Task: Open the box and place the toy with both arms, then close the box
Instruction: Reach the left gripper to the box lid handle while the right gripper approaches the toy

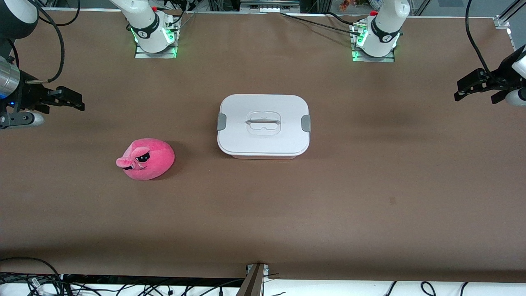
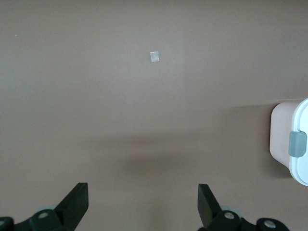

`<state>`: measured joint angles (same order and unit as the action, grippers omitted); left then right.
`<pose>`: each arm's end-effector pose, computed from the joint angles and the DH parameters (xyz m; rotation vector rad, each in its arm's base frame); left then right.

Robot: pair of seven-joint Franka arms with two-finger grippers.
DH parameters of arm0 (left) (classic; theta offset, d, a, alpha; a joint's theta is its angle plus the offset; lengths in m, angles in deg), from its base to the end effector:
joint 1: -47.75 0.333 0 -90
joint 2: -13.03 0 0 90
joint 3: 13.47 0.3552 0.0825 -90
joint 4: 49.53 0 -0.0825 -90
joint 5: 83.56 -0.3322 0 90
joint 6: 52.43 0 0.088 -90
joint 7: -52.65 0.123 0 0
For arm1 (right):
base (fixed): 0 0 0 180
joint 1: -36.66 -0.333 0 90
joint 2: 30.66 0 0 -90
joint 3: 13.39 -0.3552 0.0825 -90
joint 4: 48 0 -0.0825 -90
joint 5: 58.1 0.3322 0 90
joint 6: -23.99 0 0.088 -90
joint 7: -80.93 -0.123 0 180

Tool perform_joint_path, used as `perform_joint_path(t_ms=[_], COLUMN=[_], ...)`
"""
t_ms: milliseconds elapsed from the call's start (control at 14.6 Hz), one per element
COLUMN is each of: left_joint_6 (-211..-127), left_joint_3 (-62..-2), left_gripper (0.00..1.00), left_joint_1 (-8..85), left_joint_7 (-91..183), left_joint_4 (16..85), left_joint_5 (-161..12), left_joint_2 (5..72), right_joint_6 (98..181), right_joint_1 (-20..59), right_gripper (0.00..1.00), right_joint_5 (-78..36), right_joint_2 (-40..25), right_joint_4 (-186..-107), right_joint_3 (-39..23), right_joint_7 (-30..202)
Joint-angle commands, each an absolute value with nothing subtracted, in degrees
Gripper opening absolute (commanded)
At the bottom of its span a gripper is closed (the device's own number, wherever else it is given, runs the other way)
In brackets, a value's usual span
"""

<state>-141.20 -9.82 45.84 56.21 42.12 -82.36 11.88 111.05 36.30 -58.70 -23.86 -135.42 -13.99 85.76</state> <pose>0.4924 0.0127 0.6438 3.1173 -0.0498 -0.0455 0.5333 0.0072 0.6008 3.1264 0.1583 -0.1962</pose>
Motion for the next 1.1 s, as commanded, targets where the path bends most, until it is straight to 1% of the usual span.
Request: perform_joint_path(t_ms=[0, 206, 686, 755, 892, 1029], left_joint_6=[-140.59, -140.58, -140.32, -140.06, -137.43, -135.93], left_joint_3=[-9.95, -9.95, -9.95, -10.13, -10.48, -11.79], left_gripper=[1.0, 1.0, 1.0, 1.0, 1.0, 1.0], left_joint_1=[46.16, 45.82, 45.02, 44.15, 42.13, 41.43], left_joint_7=[57.3, 57.31, 57.48, 57.31, 57.39, 58.79], left_joint_4=[43.09, 40.56, 39.33, 39.15, 37.84, 37.3], left_joint_5=[-81.81, -81.81, -80.67, -79.62, -79.69, -77.25], left_joint_2=[10.76, 13.12, 14.44, 15.57, 17.6, 19.71], right_joint_6=[110.47, 110.47, 110.74, 111.61, 111.97, 111.88], right_joint_1=[36.39, 36.57, 36.31, 36.31, 36.31, 36.22], right_gripper=[1.0, 1.0, 1.0, 1.0, 1.0, 1.0], right_joint_5=[-58.89, -58.89, -58.89, -58.72, -58.54, -58.71], right_joint_2=[-23.1, -23.1, -21.61, -21.44, -19.6, -19.5], right_joint_4=[-133.78, -133.87, -133.87, -134.05, -134.13, -134.05], right_joint_3=[-14.09, -14.09, -14.09, -14.09, -14.09, -14.09], right_joint_7=[86.12, 86.29, 86.12, 86.12, 86.12, 86.29])
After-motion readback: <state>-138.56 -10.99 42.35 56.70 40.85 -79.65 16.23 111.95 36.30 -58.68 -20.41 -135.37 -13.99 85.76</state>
